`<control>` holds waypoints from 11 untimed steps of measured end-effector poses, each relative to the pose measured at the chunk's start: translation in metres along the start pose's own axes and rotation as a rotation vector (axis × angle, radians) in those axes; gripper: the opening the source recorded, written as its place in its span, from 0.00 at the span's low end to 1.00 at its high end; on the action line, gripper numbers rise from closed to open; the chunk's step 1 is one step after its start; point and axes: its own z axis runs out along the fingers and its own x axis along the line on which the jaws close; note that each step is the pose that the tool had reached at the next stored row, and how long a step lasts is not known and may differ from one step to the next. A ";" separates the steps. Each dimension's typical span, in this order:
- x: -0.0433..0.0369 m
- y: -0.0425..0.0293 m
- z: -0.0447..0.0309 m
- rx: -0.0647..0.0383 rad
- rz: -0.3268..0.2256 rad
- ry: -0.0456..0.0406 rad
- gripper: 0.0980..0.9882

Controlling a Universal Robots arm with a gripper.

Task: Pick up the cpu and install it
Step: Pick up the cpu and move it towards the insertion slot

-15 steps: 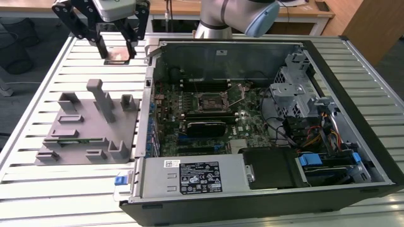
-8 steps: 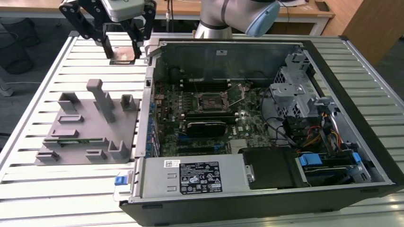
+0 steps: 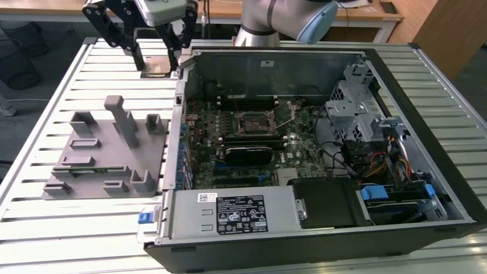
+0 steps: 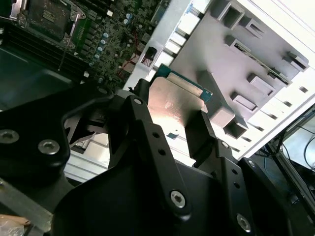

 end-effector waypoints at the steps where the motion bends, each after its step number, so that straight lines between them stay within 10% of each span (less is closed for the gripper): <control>1: -0.0015 0.0000 0.0000 0.000 0.000 -0.0001 0.50; 11: -0.0185 0.0002 -0.0002 0.000 0.000 -0.0001 0.50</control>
